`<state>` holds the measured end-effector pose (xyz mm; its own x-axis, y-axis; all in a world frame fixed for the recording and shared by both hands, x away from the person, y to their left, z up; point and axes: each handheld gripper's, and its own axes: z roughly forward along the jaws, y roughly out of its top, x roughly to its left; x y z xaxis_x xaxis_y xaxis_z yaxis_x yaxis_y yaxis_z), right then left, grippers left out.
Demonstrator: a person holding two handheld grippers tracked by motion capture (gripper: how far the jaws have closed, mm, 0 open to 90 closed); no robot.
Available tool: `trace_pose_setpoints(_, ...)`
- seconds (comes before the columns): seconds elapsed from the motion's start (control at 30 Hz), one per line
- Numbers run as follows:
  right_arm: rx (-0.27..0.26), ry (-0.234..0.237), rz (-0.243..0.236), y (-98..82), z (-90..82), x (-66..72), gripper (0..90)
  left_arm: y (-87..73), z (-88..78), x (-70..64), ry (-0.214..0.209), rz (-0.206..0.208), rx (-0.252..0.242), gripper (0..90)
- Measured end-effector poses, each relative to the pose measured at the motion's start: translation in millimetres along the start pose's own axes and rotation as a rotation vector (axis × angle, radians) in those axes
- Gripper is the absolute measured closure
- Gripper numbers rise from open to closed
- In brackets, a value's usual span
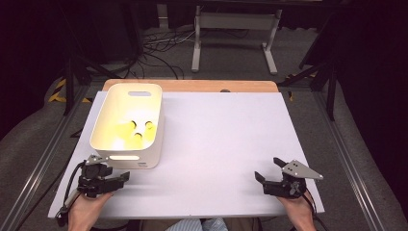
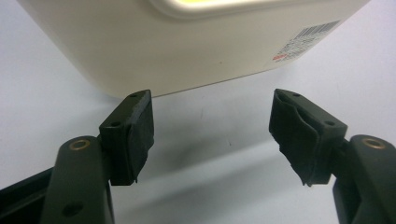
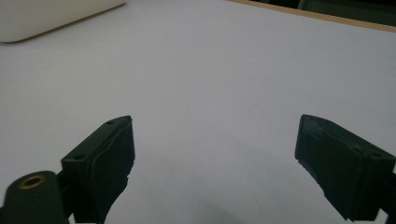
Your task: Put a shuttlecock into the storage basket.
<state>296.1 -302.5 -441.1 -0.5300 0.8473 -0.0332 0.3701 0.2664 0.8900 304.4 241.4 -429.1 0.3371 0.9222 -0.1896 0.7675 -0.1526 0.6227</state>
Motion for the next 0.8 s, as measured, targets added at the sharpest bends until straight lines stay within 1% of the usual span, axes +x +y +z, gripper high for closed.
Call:
trace_pose_setpoints(0.03, 0.000, 0.000, 0.000, 0.0, -0.1, 0.0, 12.5, -0.7, 0.3, -0.4, -0.002, -0.005, -0.006, 31.0)
trace_pose_setpoints(0.13, -0.001, 0.000, 0.000, 0.0, -0.3, 0.0, 12.5, -2.7, 0.6, -0.7, -0.006, 0.009, -0.024, 30.6)
trace_pose_setpoints(0.17, -0.001, 0.000, 0.000, 0.0, -0.3, 0.0, 12.5, -3.2, 0.8, -0.2, -0.009, 0.021, -0.026, 30.6)
trace_pose_setpoints(0.23, -0.002, 0.000, -0.002, 0.0, -0.5, 0.0, 12.6, -4.6, 1.9, -1.1, -0.015, 0.023, -0.037, 30.4)
trace_pose_setpoints(0.3, -0.003, -0.001, -0.003, -0.1, -0.6, 0.0, 12.5, -6.0, 3.1, -1.6, -0.014, 0.037, -0.048, 30.4)
trace_pose_setpoints(0.43, -0.004, 0.000, -0.002, -0.1, -1.3, 0.1, 12.6, -8.2, 4.3, -2.2, -0.027, 0.037, -0.063, 30.4)
trace_pose_setpoints(0.5, -0.004, 0.000, -0.002, -0.2, -1.8, -0.1, 12.5, -9.2, 4.1, -2.2, -0.025, 0.037, -0.082, 30.4)
trace_pose_setpoints(0.6, -0.006, -0.001, -0.001, -0.3, -2.2, -0.2, 12.5, -10.9, 3.3, -1.9, -0.034, 0.041, -0.111, 29.6)
trace_pose_setpoints(0.8, -0.008, 0.001, -0.001, -0.5, -2.8, -0.4, 12.6, -14.2, 4.1, -2.9, -0.045, 0.039, -0.133, 29.6)
